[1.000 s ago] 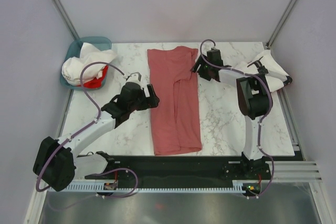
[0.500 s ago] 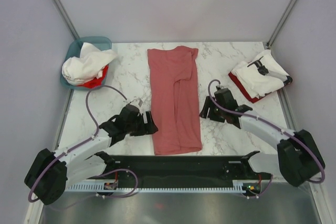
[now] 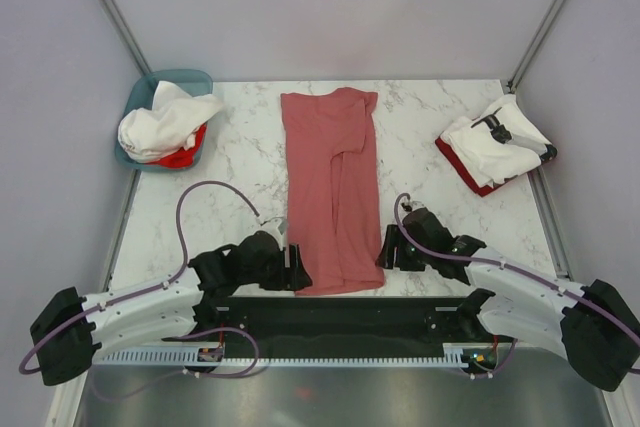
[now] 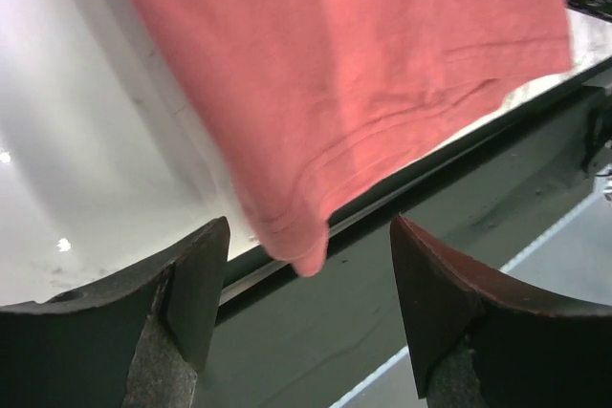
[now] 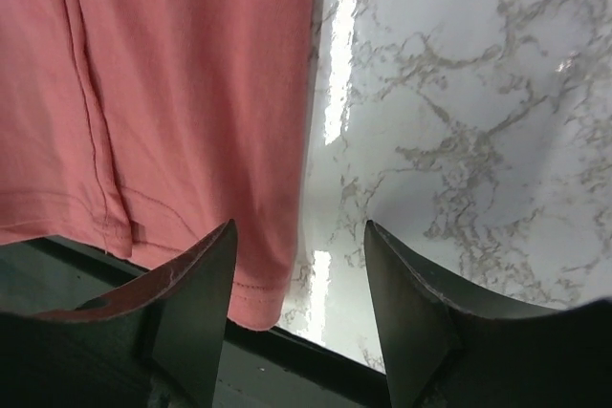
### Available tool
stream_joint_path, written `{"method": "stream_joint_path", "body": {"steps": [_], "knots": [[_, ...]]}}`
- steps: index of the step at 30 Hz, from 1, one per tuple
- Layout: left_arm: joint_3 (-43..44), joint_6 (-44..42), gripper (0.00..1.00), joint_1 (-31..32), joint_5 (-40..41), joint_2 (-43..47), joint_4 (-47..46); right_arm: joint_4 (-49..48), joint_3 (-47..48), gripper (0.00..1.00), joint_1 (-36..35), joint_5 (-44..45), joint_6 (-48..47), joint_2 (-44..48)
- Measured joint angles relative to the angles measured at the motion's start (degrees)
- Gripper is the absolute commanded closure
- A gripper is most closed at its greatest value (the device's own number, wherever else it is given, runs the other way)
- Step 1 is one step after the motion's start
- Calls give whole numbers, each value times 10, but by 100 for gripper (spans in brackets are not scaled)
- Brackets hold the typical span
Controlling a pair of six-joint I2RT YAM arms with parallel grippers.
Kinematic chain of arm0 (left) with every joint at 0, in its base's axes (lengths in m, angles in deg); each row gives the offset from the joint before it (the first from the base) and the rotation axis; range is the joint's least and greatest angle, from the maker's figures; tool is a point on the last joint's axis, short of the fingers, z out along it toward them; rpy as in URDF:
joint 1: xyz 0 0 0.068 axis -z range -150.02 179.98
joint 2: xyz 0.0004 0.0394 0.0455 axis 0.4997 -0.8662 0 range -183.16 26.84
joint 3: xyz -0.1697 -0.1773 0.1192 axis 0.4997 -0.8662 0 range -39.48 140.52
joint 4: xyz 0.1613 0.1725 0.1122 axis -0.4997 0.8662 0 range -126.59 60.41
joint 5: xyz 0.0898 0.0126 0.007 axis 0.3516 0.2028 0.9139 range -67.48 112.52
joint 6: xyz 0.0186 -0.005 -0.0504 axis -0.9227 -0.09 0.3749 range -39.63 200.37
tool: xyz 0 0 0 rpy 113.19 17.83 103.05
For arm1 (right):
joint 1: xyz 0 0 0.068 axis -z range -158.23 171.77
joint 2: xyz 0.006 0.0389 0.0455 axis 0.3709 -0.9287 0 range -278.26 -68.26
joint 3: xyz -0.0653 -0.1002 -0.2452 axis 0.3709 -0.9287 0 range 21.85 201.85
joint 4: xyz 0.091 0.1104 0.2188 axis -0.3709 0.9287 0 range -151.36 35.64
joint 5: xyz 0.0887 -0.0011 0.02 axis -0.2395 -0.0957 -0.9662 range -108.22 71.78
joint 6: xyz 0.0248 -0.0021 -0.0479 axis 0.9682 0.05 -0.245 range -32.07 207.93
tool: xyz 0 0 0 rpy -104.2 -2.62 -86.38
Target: Fold and stack the t-shirts
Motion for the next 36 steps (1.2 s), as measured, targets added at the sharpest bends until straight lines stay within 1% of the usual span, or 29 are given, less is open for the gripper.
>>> {"method": "stream_joint_path", "body": {"steps": [2,3,7,8,9,10,11,12,13,14,15,16,21,28,31,36], "knots": [[-11,9,29,3,9,6,8,-2,-6,43,-10,-2,5,7],[-16,13,30,4,13,7,13,-4,-9,47,-17,-2,8,10],[-24,24,37,4,17,7,21,-11,-23,52,-47,-7,22,20],[-25,25,42,4,19,7,21,-14,-25,55,-55,-7,26,20],[-26,28,47,4,20,7,21,-19,-27,61,-63,-8,30,20],[-26,29,55,4,22,5,21,-22,-30,65,-70,-9,33,20],[-27,31,61,4,24,3,22,-22,-31,71,-76,-9,34,19],[-27,32,67,4,26,1,23,-23,-33,80,-82,-9,37,18],[-28,33,80,4,27,0,25,-23,-34,84,-87,-9,39,18],[-28,33,86,4,27,0,27,-23,-36,89,-91,-9,43,17],[-29,34,95,4,28,1,27,-23,-37,99,-94,-9,45,18],[-30,35,98,4,28,2,28,-23,-38,100,-98,-9,46,19],[-40,35,98,4,29,32,39,-17,-40,100,-109,-6,51,43],[-49,44,98,4,34,94,74,26,-40,100,-111,7,51,98],[-49,47,98,4,34,105,82,43,-40,100,-111,11,51,118],[-49,48,98,4,30,102,85,52,-40,100,-111,10,51,124]]}}
